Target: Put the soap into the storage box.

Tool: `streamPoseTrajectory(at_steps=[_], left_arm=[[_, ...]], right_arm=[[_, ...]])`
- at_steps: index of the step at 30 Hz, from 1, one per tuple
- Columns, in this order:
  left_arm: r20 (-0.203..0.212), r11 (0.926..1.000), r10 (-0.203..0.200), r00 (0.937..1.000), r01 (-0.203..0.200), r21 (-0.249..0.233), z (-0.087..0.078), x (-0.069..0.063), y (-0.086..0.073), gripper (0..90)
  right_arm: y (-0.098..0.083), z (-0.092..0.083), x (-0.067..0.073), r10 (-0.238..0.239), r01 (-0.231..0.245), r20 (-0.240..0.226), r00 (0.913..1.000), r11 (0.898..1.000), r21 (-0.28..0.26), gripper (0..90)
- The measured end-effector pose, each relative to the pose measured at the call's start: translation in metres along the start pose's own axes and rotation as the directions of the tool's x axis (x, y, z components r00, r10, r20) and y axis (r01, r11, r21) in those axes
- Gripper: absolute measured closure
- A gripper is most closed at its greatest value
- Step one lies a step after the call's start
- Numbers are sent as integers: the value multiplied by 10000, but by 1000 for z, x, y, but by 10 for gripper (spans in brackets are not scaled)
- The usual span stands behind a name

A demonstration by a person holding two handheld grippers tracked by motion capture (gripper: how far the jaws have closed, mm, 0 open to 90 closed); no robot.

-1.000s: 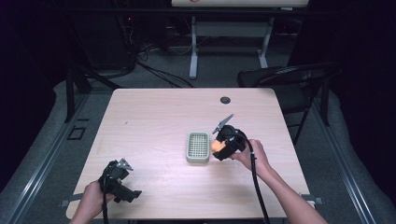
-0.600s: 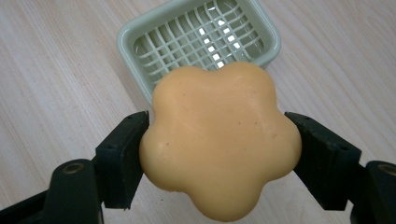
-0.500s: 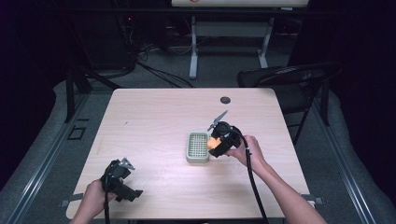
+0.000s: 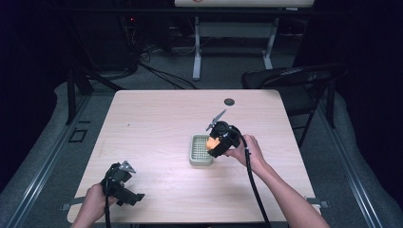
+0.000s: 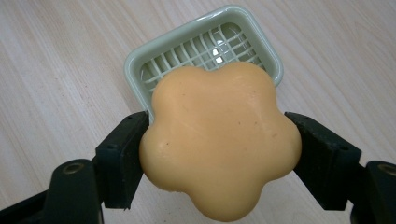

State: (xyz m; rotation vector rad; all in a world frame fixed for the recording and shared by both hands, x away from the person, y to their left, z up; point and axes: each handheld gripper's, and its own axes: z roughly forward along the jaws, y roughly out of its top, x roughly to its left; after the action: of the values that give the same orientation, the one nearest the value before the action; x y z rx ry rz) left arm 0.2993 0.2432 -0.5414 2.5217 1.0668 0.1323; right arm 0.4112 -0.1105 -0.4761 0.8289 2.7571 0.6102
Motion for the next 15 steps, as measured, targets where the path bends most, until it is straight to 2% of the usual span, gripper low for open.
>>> streamPoseTrajectory(at_steps=[9,15], left_arm=[[28,10000,74,10000,-74,3,0,0,0,2],[15,10000,63,10000,-63,-30,0,0,1,2]], right_arm=[[9,4,-1,72,-73,-34,10000,9999,-84,250],[20,18,-1,142,-144,-242,9996,9998,-115,250]])
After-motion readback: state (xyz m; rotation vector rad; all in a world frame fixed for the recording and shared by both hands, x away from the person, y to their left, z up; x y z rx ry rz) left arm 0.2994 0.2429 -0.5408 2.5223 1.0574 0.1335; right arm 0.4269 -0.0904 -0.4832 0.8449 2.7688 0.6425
